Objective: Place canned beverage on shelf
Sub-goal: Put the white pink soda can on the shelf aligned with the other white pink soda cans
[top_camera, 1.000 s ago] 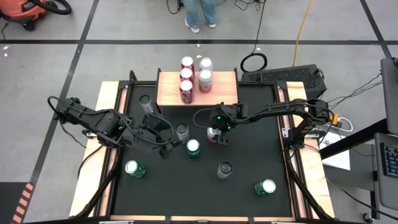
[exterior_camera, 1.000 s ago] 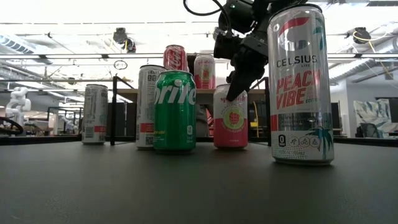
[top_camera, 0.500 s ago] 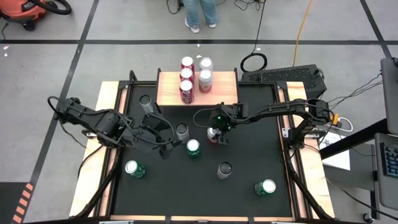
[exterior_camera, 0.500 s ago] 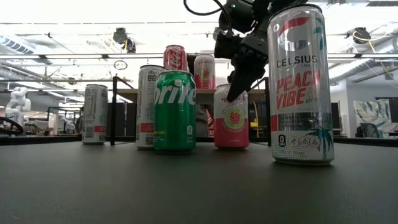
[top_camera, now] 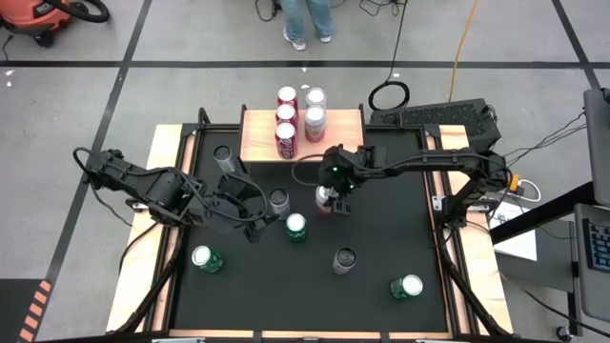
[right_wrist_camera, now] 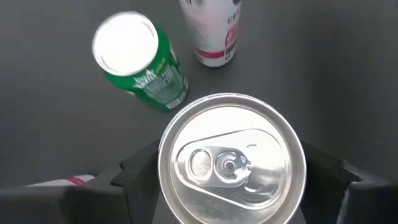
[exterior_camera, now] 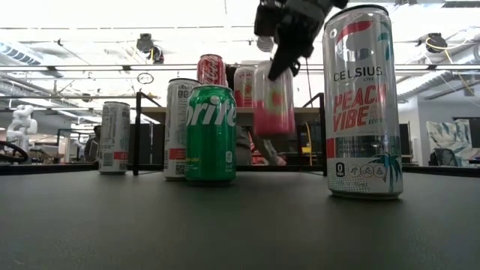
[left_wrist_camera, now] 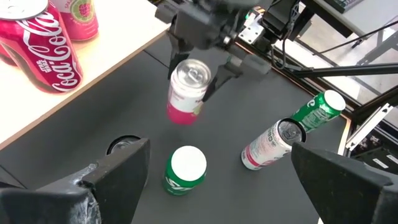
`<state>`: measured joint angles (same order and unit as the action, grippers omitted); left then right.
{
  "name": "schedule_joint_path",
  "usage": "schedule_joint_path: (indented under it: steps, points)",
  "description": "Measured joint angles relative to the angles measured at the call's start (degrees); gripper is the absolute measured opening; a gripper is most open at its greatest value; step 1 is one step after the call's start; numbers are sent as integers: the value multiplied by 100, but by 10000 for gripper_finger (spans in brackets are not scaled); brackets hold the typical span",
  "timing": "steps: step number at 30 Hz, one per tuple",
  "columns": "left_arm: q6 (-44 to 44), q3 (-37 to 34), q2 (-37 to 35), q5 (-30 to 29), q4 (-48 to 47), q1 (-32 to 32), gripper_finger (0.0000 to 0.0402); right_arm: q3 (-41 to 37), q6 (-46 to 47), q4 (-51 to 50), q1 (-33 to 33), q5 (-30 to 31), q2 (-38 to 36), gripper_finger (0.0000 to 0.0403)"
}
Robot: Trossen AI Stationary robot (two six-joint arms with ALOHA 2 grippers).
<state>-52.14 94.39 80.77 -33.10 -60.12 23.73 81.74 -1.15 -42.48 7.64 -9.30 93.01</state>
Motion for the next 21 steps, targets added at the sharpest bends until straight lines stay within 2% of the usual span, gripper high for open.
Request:
schedule_joint_path:
  steps: [9, 21]
  points:
    - [0, 0, 0, -18, 8, 0, 389, 1014, 91, -730, 2, -332, -4, 267]
    - [355, 0, 0, -244, 341, -2, 389, 2041, 642, -964, 70, -870, -4, 267]
